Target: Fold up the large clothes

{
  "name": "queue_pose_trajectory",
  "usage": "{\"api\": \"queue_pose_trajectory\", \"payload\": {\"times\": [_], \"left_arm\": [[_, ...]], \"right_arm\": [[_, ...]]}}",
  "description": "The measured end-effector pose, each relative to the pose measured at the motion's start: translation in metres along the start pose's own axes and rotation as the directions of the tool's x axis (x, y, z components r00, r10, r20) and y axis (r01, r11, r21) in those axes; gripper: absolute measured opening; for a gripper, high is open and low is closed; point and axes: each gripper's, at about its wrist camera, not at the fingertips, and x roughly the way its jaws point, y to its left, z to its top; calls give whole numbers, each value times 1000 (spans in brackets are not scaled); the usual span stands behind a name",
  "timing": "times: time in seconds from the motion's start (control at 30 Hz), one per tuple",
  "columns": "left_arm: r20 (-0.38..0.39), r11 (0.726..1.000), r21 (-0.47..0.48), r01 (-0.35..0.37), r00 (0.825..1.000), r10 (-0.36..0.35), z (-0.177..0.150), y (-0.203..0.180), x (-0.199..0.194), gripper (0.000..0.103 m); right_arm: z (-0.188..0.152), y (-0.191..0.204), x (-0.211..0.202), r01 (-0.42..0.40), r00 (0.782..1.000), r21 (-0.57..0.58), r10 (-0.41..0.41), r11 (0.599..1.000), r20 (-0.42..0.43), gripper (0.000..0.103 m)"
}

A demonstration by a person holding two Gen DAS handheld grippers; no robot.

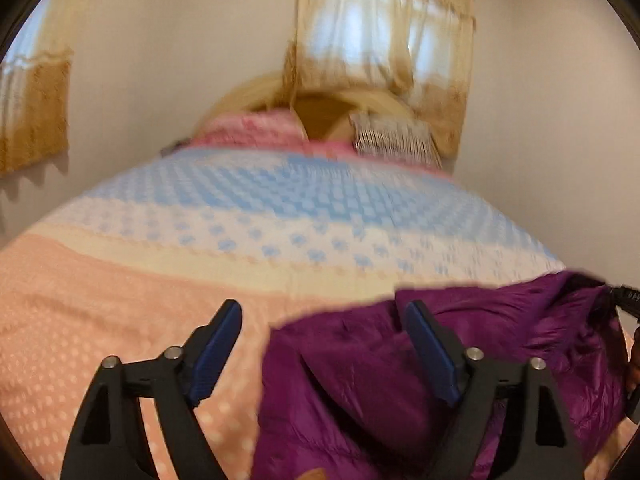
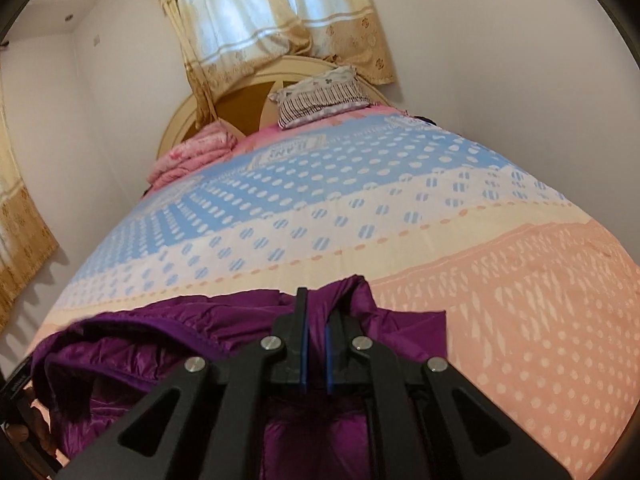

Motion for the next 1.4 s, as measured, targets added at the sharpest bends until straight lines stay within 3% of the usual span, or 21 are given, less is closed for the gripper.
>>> {"api": "queue_pose_trajectory", "payload": {"times": [0.1,0.17,0.2,0.23,0.3,0.43,0.53,0.63,0.73,0.8,0.83,0.9,0.97,1.27,1.4], "left_arm": [[18,1000,-21,-16,1000,16,8,6,-3,89],[1,999,-1,-37,999,37,11,1,-1,89],[-7,999,14,-50,999,51,11,-3,0,89],[-10,997,31,-65,998,66,12,-9,1,89],[3,992,73,-107,994,107,11,-23,0,89],[2,988,136,-73,997,73,11,-53,9,89],[-2,971,226,-72,997,74,14,-78,24,90],[-29,943,308,-126,990,141,14,-94,55,90],[-97,932,291,-216,962,254,2,-79,91,90],[-188,938,226,-262,933,306,-14,-55,115,90],[-219,945,196,-263,927,304,-18,-47,119,90],[-301,968,101,-228,921,248,-26,-29,129,90],[-312,973,77,-218,922,231,-26,-27,130,91],[-324,952,205,-227,902,285,-33,-53,145,94],[-336,948,219,-230,894,295,-33,-54,152,96]], "right_arm": [[6,2,16,17,1000,1,-17,1000,-24,16],[11,4,28,9,999,20,-8,1000,-50,34],[13,5,30,1,999,30,1,1000,-49,53],[14,7,33,5,999,33,-3,999,-42,64],[17,13,31,22,1000,30,-21,999,-13,72],[16,36,21,38,999,-10,-38,999,1,72],[5,69,16,8,1000,-107,-10,994,-13,72],[-12,100,31,-59,994,-202,40,978,-99,71],[-28,117,56,-41,987,-281,-5,959,-161,71],[-37,111,74,3,980,-282,-59,959,-190,69],[-39,107,80,23,978,-274,-79,961,-194,69],[-44,93,90,33,975,-226,-82,974,-208,69],[-46,79,94,29,975,-167,-65,986,-214,69],[-52,71,90,52,973,-123,-78,991,-215,68],[-53,72,94,70,970,-125,-97,990,-224,68]]}}
